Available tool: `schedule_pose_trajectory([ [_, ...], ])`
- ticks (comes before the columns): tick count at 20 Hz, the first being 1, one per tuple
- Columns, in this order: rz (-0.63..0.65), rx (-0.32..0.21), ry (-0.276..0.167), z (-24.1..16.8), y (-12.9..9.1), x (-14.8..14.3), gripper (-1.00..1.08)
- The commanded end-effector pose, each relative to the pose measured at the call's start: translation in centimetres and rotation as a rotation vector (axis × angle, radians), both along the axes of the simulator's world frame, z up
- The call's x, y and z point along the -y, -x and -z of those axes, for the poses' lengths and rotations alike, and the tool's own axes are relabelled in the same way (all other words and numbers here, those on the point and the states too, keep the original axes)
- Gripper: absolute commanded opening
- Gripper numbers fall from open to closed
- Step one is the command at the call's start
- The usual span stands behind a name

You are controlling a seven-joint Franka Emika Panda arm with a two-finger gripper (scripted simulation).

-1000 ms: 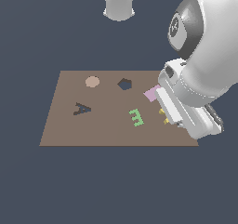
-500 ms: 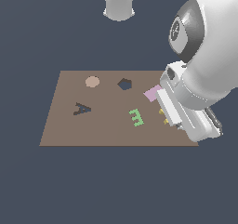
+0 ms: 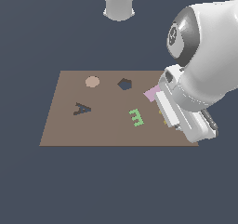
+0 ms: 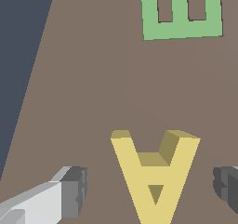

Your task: Insert a designated object into the corresponding slot on a board.

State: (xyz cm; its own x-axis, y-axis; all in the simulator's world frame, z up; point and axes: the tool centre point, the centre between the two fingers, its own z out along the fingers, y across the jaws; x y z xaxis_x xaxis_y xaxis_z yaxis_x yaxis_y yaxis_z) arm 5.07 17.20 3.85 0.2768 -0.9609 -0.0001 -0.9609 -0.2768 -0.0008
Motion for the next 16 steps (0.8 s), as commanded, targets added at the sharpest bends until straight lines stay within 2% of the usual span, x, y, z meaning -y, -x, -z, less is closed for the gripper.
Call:
schedule_pose_trajectory([
  [1, 0.0, -0.001, 0.0, 0.7, 0.05, 0.04, 1.0],
  [3, -0.001, -0.001, 0.0, 0.86, 0.06, 0.01, 1.0],
  [4, -0.001, -0.001, 0.0, 0.86, 0.06, 0.01, -1.0],
  [16, -0.001, -0.001, 0.0, 0.61, 0.04, 0.01, -1.0],
])
